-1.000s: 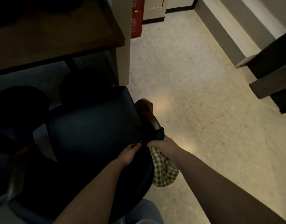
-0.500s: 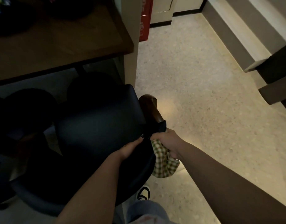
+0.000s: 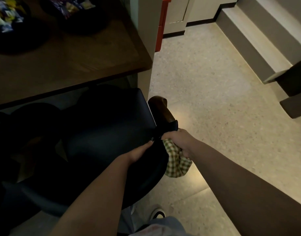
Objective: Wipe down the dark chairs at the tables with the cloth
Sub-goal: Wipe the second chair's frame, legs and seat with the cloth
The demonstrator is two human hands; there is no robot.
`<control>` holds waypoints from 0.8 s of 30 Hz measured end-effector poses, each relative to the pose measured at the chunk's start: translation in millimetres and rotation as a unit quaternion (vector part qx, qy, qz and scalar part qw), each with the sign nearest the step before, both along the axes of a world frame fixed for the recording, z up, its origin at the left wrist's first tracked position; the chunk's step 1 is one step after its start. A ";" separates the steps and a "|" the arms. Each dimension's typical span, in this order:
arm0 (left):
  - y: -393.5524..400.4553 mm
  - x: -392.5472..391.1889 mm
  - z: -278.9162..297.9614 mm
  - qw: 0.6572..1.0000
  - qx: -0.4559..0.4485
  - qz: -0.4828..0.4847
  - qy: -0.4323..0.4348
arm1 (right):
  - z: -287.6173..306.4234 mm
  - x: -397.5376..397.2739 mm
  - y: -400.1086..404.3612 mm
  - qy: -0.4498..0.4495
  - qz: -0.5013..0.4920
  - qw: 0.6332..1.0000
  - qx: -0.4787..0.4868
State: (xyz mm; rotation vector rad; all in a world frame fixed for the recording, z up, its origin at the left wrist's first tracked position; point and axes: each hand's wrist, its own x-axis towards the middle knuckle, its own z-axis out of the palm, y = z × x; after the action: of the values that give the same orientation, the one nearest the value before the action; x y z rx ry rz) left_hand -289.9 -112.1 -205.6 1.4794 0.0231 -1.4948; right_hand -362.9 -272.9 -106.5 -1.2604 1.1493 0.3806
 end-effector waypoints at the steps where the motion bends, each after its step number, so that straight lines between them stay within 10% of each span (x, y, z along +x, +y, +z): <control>1: 2.5 1.1 -2.9 1.000 0.006 -0.004 -0.003 | -1.0 1.6 1.1 0.003 0.002 1.000 -0.001; 8: 15.8 2.5 -2.8 0.999 0.041 -0.015 0.004 | -2.5 -0.9 9.6 0.005 0.018 0.999 -0.030; 15: 7.5 2.1 65.3 0.983 0.087 0.053 -0.150 | 37.8 -0.7 0.4 0.047 0.227 0.935 -0.270; 24: 32.5 -61.9 234.4 0.965 -0.098 0.188 -0.157 | 143.4 -22.7 19.8 -0.161 -0.060 0.975 -0.141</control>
State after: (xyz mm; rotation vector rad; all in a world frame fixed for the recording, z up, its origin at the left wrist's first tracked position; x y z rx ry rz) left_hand -351.7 -79.6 28.8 1.4411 -0.0331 -0.9220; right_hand -385.7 -253.1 36.9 -1.4291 1.0159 -0.0810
